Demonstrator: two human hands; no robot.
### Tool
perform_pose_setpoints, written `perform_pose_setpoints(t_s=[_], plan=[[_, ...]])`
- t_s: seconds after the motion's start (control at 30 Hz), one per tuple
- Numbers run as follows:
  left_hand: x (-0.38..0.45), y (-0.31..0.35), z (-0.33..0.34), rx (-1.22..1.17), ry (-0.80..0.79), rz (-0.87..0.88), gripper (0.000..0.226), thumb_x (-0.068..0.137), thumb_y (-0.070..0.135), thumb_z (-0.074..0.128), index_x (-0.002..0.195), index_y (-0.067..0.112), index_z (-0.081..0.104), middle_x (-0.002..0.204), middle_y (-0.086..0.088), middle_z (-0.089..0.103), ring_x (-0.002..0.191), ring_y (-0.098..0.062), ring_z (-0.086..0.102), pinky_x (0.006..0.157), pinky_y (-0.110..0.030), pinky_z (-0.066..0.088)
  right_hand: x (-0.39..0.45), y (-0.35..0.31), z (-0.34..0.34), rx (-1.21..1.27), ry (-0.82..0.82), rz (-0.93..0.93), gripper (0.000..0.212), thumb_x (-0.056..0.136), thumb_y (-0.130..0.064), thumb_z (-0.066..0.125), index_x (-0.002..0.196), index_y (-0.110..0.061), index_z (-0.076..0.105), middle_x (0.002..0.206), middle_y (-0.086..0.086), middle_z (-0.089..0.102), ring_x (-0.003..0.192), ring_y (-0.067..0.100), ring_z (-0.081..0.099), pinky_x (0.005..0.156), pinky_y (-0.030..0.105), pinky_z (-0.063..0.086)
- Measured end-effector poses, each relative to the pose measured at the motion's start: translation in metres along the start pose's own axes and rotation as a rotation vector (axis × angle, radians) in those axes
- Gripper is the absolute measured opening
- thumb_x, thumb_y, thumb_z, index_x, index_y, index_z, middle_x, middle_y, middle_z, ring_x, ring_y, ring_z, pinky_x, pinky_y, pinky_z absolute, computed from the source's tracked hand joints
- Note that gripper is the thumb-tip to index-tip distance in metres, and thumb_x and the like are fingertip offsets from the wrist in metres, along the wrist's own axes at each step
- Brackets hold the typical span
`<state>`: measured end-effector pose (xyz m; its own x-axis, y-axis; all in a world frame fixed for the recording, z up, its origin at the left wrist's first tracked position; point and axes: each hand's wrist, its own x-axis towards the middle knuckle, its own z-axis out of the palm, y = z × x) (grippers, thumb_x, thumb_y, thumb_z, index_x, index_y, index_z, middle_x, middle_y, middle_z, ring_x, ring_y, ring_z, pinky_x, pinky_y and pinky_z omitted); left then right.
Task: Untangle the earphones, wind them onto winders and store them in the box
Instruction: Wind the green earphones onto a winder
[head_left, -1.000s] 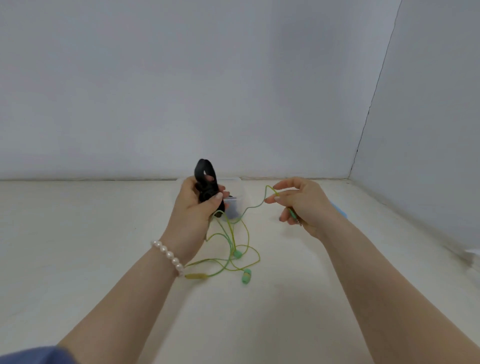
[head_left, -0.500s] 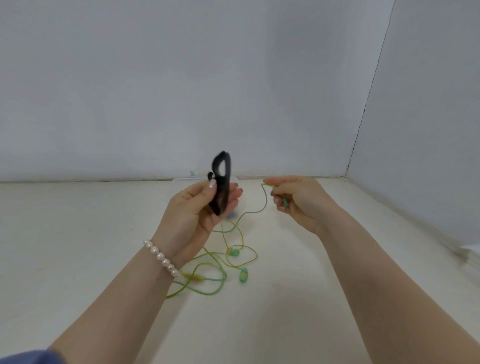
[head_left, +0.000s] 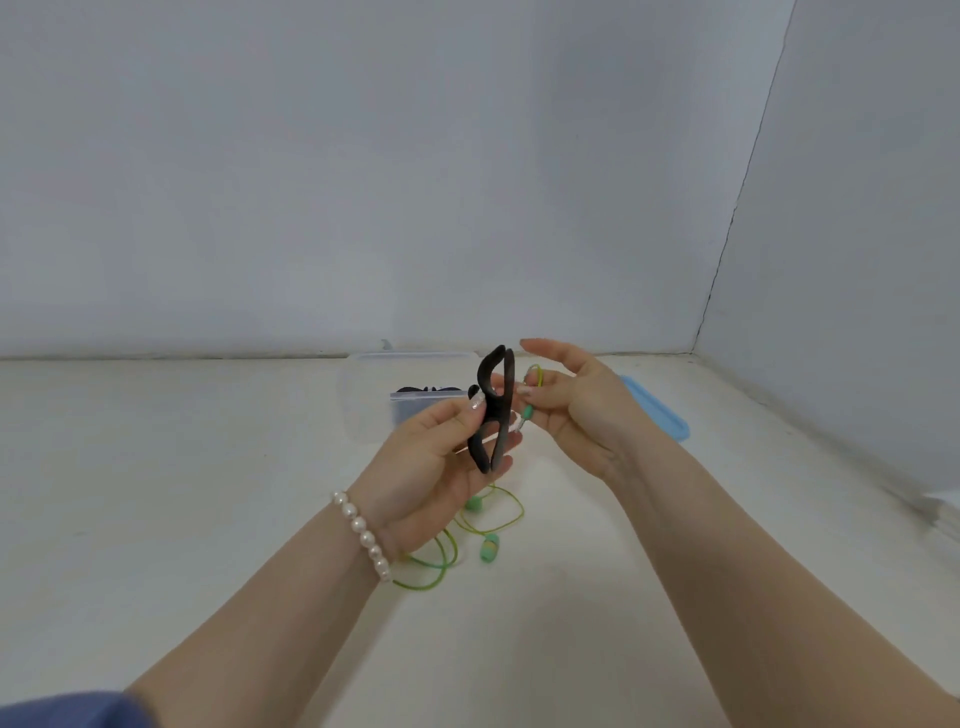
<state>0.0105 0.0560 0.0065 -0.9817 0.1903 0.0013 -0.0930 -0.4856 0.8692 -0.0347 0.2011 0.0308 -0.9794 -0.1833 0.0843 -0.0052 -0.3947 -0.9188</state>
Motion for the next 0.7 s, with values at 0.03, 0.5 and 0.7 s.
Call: perform_pose_setpoints(t_s=[0.03,0.5,0.7], plan=[[0.0,0.0,0.0,-0.015,0.004,-0.005,0.029,0.091,0.016,0.047,0.112,-0.002,0.055,0.104,-0.016,0.064,0.097,-0.03,0.065,0.082,-0.035,0.054,-0.001,0.002,0.002,-0.066,-0.015,-0.007,0.04,0.08,0.024,0.046,0.101,-0.007,0.059,0.074,0.009,0.05,0.07,0.023,0.064,0.07,0.029,0.057],[0.001,0.006,-0.008,0.041,0.08,-0.002,0.019,0.088,0.01,0.054,0.073,0.003,0.065,0.074,-0.012,0.066,0.064,-0.019,0.065,0.064,-0.027,0.057,-0.003,-0.008,-0.009,-1.076,-0.215,0.009,0.017,0.09,-0.024,0.059,0.101,-0.016,0.071,0.091,0.001,0.07,0.085,0.013,0.064,0.084,0.029,0.048],[0.0,0.004,-0.008,0.092,0.113,-0.028,0.016,0.089,0.012,0.055,0.077,0.004,0.063,0.067,-0.006,0.064,0.066,-0.019,0.064,0.062,-0.026,0.057,-0.001,-0.013,-0.013,-1.32,-0.196,0.031,0.012,0.081,-0.027,0.071,0.092,-0.025,0.075,0.063,-0.009,0.053,0.059,0.006,0.044,0.054,0.016,0.032]])
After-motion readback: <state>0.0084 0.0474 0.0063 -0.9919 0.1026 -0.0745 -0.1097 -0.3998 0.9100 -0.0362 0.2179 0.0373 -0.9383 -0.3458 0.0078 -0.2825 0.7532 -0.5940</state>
